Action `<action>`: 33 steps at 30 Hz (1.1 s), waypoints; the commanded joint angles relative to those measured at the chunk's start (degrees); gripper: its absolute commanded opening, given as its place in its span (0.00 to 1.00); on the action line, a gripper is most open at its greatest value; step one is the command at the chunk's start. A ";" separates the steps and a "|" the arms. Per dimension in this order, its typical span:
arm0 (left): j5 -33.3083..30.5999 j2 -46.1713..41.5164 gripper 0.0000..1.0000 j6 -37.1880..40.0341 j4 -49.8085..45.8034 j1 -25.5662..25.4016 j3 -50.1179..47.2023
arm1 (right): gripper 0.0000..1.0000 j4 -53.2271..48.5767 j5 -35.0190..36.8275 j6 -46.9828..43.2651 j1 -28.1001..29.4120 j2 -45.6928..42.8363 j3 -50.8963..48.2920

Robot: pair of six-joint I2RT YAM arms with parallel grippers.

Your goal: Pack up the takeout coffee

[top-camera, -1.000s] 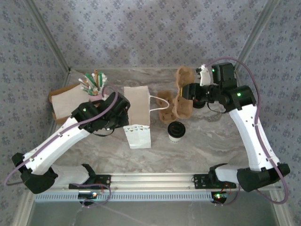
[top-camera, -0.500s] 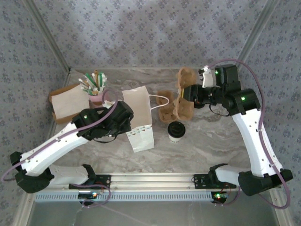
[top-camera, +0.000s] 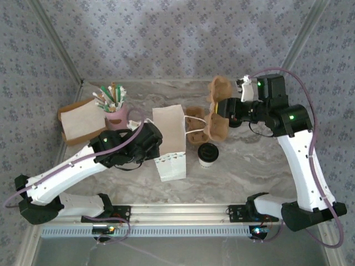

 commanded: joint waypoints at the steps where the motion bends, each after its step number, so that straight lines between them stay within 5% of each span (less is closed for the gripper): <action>1: 0.28 0.22 0.33 -0.32 1.19 -0.91 1.40 | 0.42 -0.79 -1.94 1.62 0.39 -1.21 2.25; 11: -3.44 -5.90 0.76 5.21 1.33 -0.03 4.04 | 0.40 3.38 -4.45 6.91 4.27 -0.41 3.89; 18: -0.57 -11.22 0.85 13.42 -1.28 8.88 6.76 | 0.40 7.24 -3.58 11.22 11.61 2.87 6.47; 23: 8.50 -13.94 0.88 20.28 -0.03 21.48 5.28 | 0.40 9.05 -2.00 13.46 16.65 6.22 8.10; 28: 27.82 -10.78 0.86 26.28 4.47 37.37 3.18 | 0.40 8.62 -1.38 15.44 20.29 10.71 10.05; 33: 40.79 -8.46 0.85 27.38 11.82 46.54 -0.38 | 0.40 7.89 0.01 15.72 21.28 13.00 9.33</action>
